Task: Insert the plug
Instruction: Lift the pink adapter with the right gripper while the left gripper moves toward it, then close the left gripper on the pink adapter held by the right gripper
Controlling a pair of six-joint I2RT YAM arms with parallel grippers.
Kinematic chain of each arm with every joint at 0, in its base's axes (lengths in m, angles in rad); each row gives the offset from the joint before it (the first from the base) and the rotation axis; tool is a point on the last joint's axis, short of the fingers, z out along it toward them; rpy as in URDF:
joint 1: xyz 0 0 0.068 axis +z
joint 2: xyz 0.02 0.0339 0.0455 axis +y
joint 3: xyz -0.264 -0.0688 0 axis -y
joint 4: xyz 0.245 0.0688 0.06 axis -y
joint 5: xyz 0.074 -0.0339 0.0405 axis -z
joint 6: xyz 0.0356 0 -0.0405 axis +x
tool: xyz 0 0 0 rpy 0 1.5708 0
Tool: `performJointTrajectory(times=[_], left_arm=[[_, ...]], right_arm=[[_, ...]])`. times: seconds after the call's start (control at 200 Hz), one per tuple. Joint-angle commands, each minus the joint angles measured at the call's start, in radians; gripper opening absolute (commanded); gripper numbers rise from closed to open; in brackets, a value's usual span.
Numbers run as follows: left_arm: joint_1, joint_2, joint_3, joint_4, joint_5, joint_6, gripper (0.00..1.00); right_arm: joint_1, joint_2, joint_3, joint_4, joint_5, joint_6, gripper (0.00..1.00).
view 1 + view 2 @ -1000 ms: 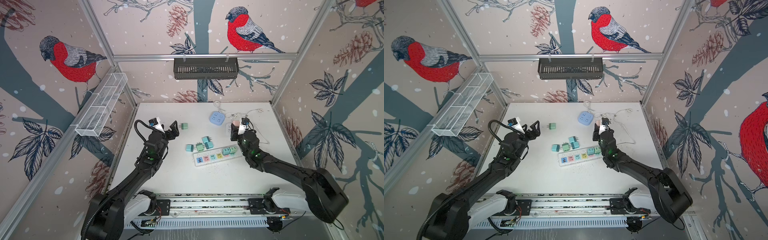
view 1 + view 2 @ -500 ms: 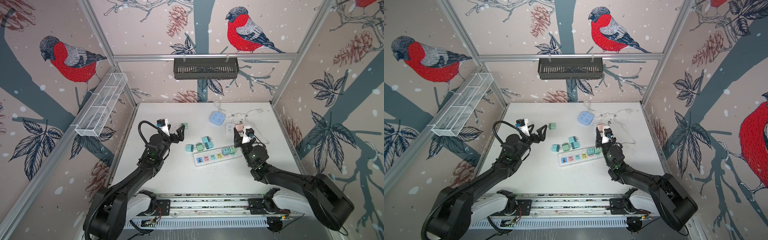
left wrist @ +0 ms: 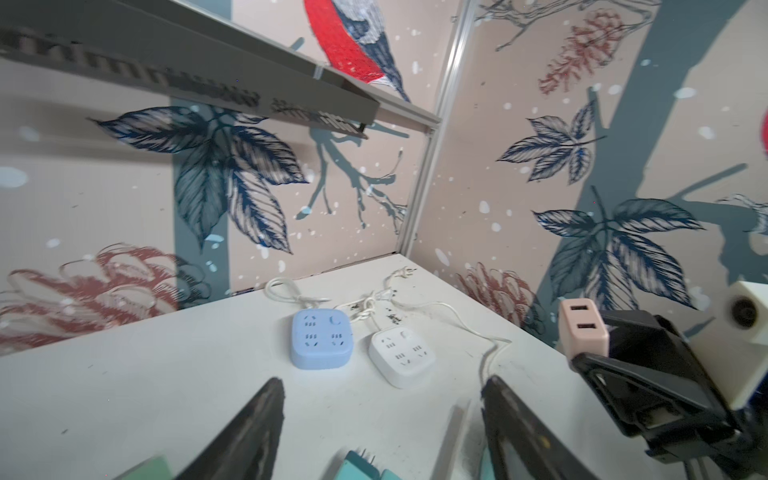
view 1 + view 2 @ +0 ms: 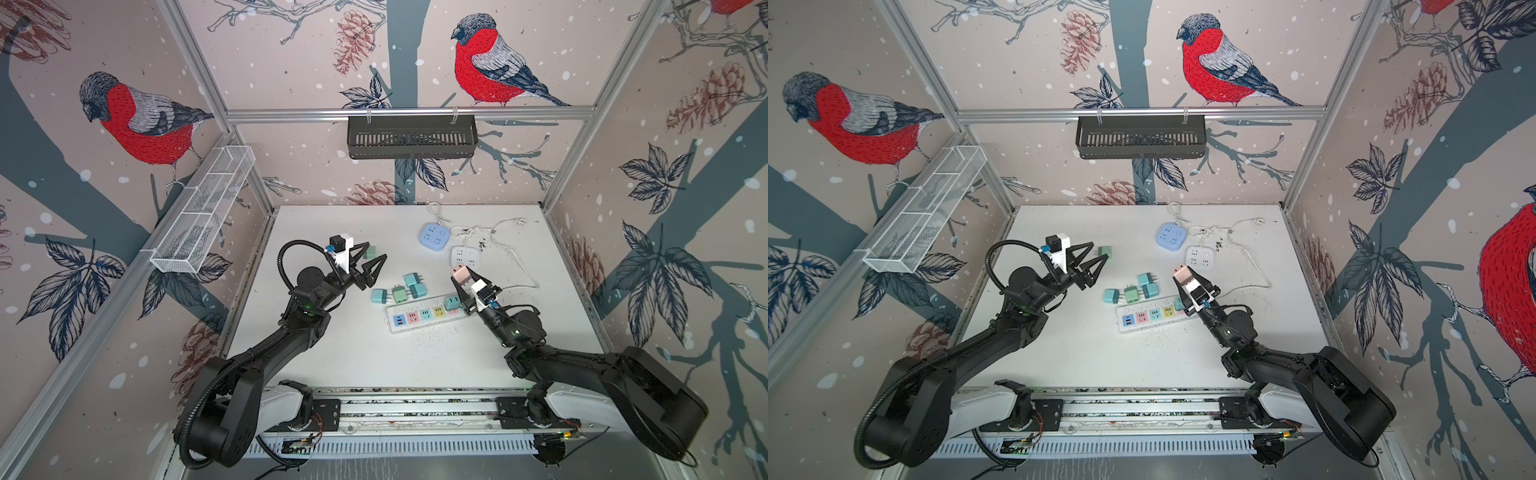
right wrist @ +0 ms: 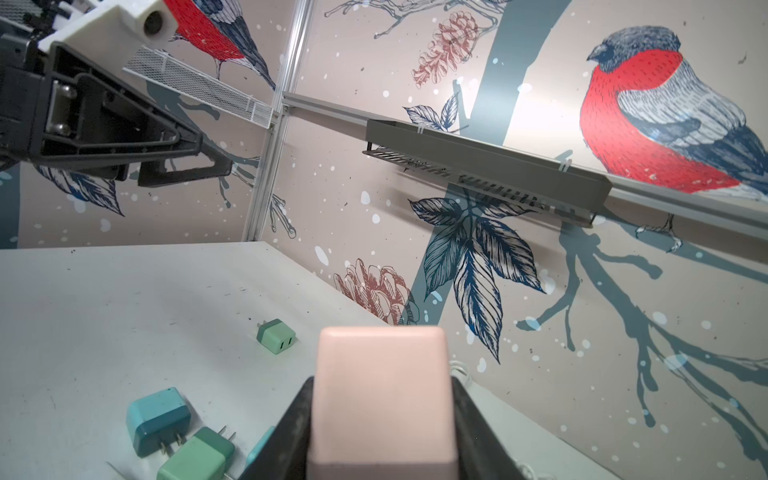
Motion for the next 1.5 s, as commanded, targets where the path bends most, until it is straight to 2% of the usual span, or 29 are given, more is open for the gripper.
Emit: performJointTrajectory(times=[0.0,0.18,0.305,0.46,0.745,1.026,1.171,1.496], left_arm=[[-0.025,0.019,0.031,0.103,0.185,-0.002,0.74],[-0.106,0.056,0.147,-0.139,0.176,0.120,0.71],[-0.188,0.075,0.212,-0.288,0.149,0.227,0.69],[-0.279,0.108,0.291,-0.454,0.123,0.323,0.66],[-0.325,0.135,0.343,-0.554,0.159,0.357,0.65],[-0.343,0.095,0.326,-0.637,0.115,0.418,0.65],[-0.344,0.086,0.326,-0.654,0.088,0.431,0.65],[-0.344,0.135,0.364,-0.701,0.100,0.446,0.64]], right_arm=[[0.008,0.004,-0.015,0.095,-0.114,-0.127,0.04],[0.040,0.040,0.000,0.097,-0.109,-0.222,0.04],[0.050,0.070,0.005,0.140,-0.103,-0.244,0.04],[0.105,0.132,0.017,0.201,-0.049,-0.331,0.04],[0.171,0.286,0.011,0.459,0.034,-0.464,0.04],[0.180,0.301,0.040,0.456,0.086,-0.508,0.03],[0.179,0.283,0.043,0.455,0.078,-0.526,0.03],[0.181,0.257,0.043,0.456,0.055,-0.550,0.03]])
